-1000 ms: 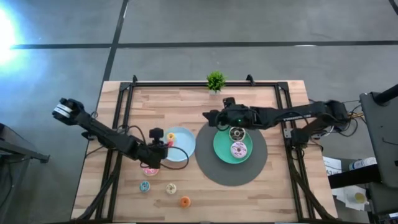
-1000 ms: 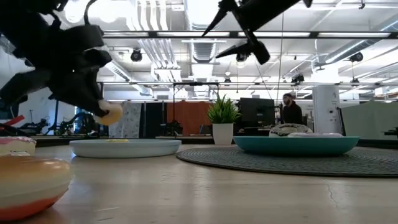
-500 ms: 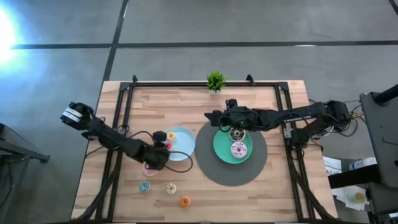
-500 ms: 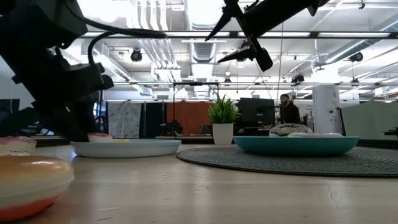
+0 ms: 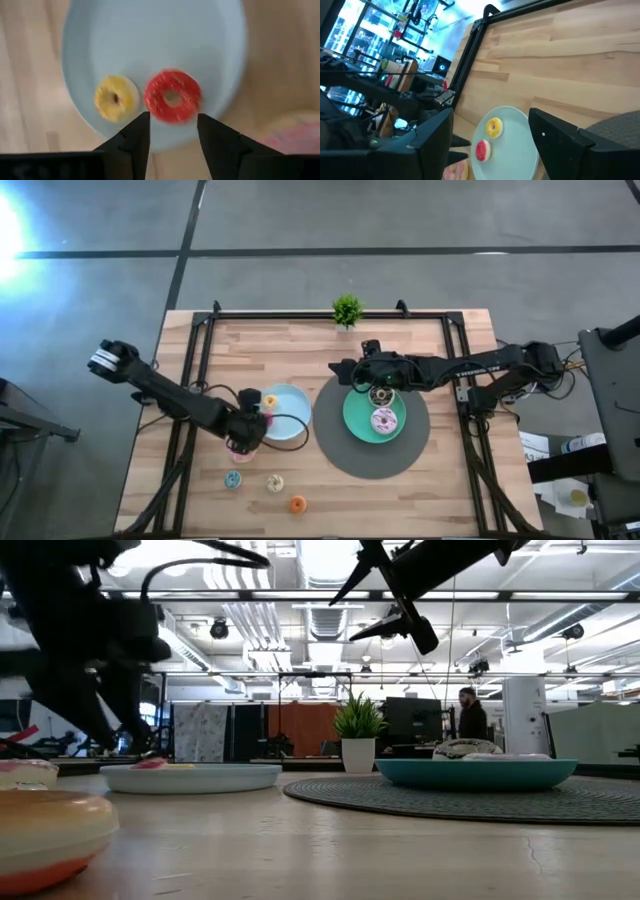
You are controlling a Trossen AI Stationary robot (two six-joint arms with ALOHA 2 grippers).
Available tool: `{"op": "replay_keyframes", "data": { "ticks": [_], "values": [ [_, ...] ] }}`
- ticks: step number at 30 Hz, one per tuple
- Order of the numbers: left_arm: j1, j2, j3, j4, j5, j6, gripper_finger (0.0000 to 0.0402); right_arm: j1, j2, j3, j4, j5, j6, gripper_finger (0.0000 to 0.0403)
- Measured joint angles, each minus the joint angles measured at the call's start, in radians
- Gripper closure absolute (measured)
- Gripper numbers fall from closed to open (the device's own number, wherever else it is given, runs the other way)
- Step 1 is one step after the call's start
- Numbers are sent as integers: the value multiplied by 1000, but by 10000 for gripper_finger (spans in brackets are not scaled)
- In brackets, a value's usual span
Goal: Pick & Place donuts
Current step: Put the small red donut on the blue plate, then put the big pink donut on the green plate
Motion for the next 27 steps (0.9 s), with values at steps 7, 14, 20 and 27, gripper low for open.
{"op": "replay_keyframes", "data": {
  "ticks": [7,14,20,27],
  "values": [
    [-43,-156,-24,-87,234,-226,262,2,0,0,-3,-29,-23,154],
    [-43,-266,-165,-29,344,-415,262,3,0,0,-3,-27,-38,155],
    [-42,-294,-262,106,418,-515,261,4,0,0,-3,-26,-38,158],
    [-42,-276,-301,165,396,-578,261,6,0,0,-3,-22,-28,158]
  ]
}}
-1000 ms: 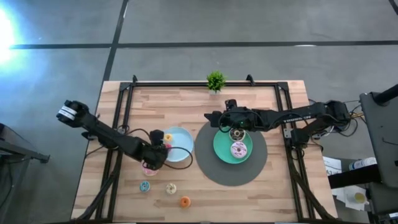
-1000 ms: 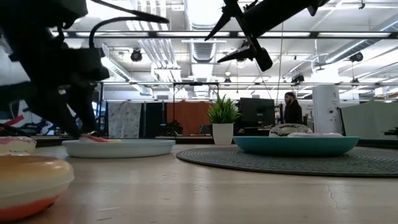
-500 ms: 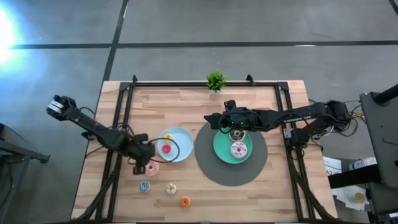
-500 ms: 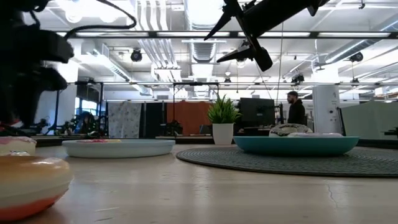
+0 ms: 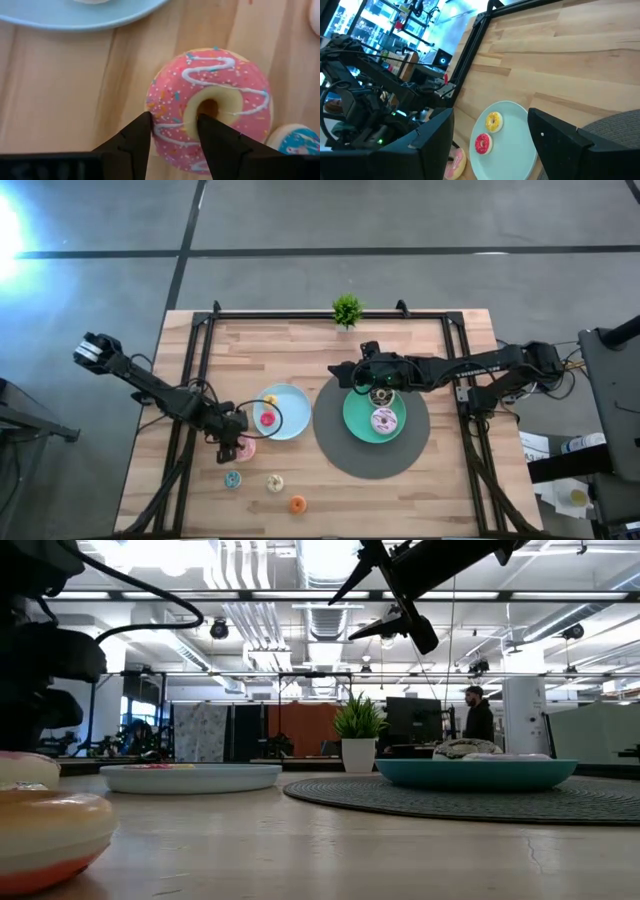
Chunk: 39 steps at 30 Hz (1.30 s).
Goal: Pick & Place donuts
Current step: Put the big pink donut on the green plate
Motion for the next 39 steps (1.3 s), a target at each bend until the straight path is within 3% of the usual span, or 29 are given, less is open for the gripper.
{"op": "replay_keyframes", "data": {
  "ticks": [7,10,14,21,25,28,32,35,39],
  "values": [
    [-1,11,-2,1,-73,-23,279,0,0,0,0,4,8,158],
    [0,10,-2,2,-90,-36,324,1,0,0,0,-2,7,158],
    [0,6,8,0,-101,-39,389,2,0,-1,0,-94,-30,159],
    [25,5,149,6,-170,-14,399,50,1,-36,-1,-138,-12,172],
    [116,59,229,9,-224,80,400,106,1,-78,-1,-135,70,180],
    [213,121,274,39,-210,158,400,154,1,-116,9,-183,180,181],
    [325,222,342,138,-135,278,401,207,18,-160,129,-157,279,181],
    [353,290,413,166,-119,357,401,218,29,-153,173,-99,291,171],
    [356,354,508,174,-111,418,401,216,52,-141,163,-98,272,144]
  ]
}}
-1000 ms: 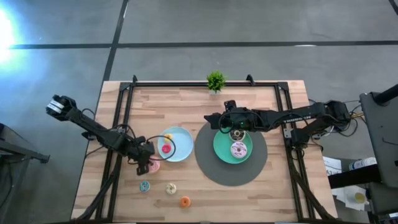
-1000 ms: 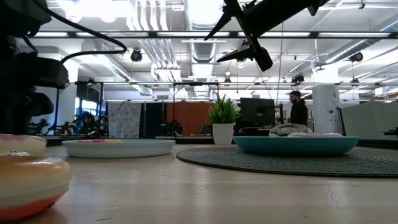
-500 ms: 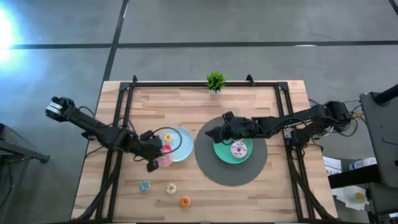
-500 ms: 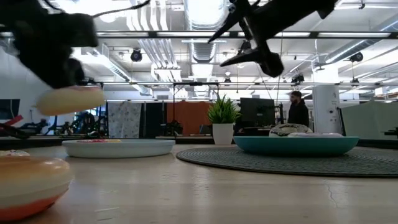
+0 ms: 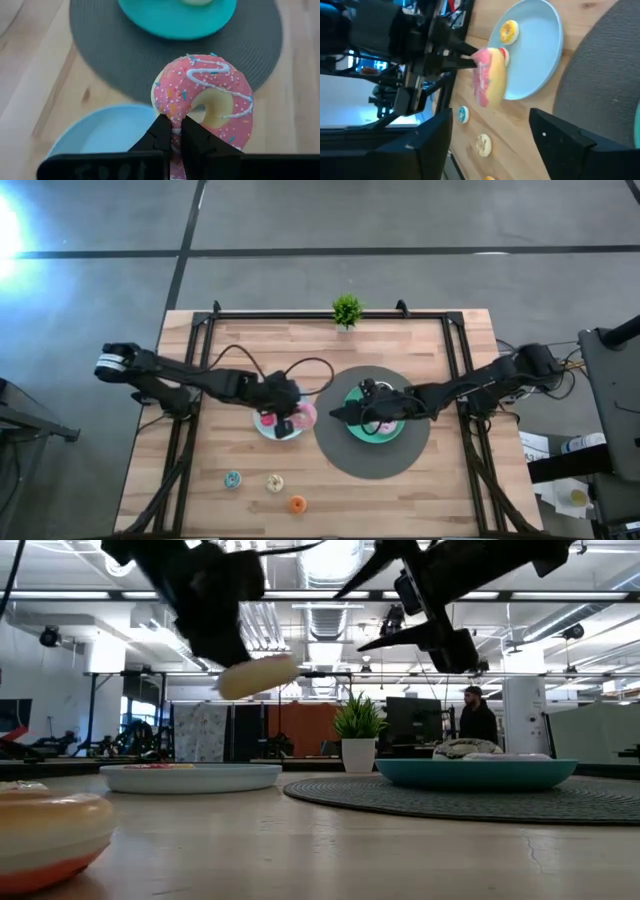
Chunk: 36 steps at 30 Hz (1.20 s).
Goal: Pick & Place donuts
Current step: Put the big pink donut on the green plate
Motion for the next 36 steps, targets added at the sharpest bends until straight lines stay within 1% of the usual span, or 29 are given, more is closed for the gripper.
{"op": "replay_keyframes", "data": {
  "ticks": [5,8,10,15,21,24,28,31,36],
  "values": [
    [8,58,80,9,38,25,401,-3,25,18,8,-8,-58,107],
    [13,77,104,49,77,26,401,-3,36,22,-5,-9,-84,94],
    [13,84,107,56,97,25,401,-3,45,29,4,-28,-89,90],
    [15,90,112,100,98,25,401,-2,61,24,0,-40,-90,96],
    [16,95,116,146,98,20,401,-3,77,25,66,-39,-99,116],
    [16,95,113,151,97,20,401,-4,77,25,64,-39,-98,133],
    [15,94,109,150,97,20,392,-4,78,25,63,-50,-98,175],
    [15,91,109,161,96,20,369,-6,78,25,58,-62,-98,220],
    [15,89,109,165,96,15,313,-7,78,25,45,-66,-93,305]
  ]
}}
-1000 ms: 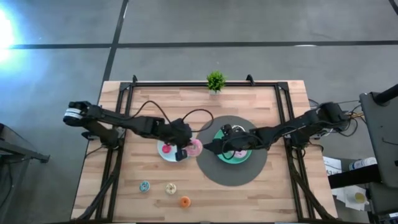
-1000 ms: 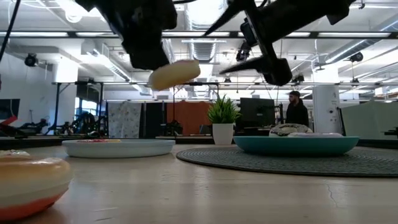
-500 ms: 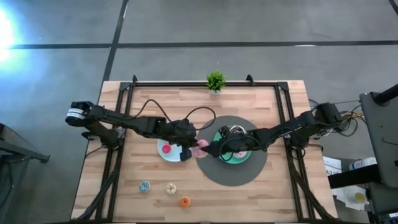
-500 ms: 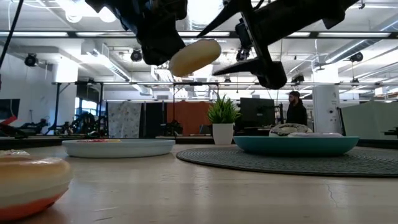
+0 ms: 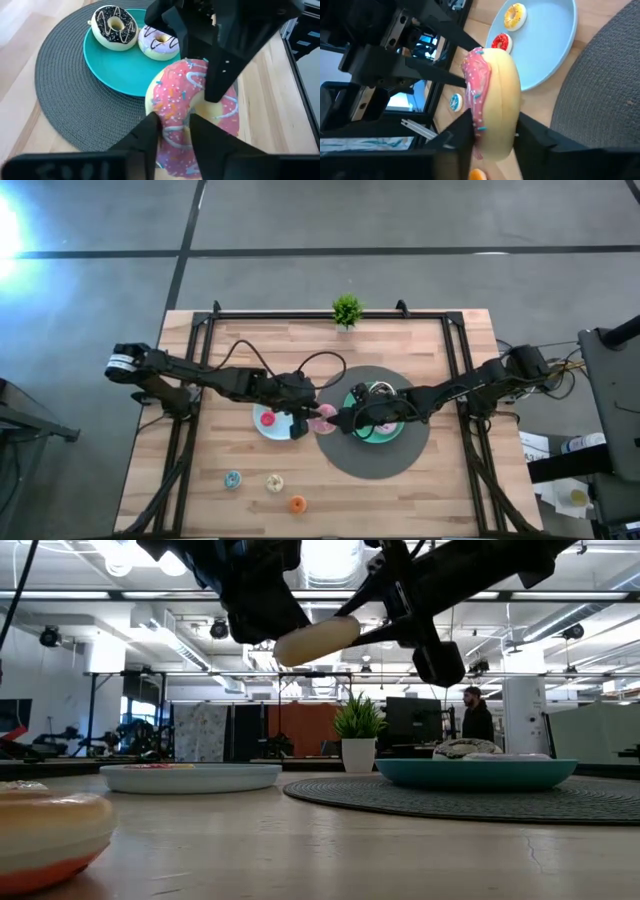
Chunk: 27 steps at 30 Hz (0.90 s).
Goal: Pick & Place donuts
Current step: Put the big pink donut on the green plate
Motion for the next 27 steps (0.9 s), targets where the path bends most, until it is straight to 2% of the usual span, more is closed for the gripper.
{"op": "replay_keyframes", "data": {
  "ticks": [4,7,12,19,27],
  "values": [
    [-2,-8,0,-7,1,0,269,0,0,0,-13,0,10,362],
    [-3,-24,0,-57,-10,11,245,0,-12,0,-109,13,53,379],
    [-3,-68,-2,-197,-61,25,226,-1,-69,0,-330,65,125,375],
    [-4,-131,-11,-286,-78,32,225,-17,-156,0,-599,47,185,374],
    [-5,-165,-65,-259,-141,9,225,-36,-125,-2,-591,12,181,374]
  ]
}}
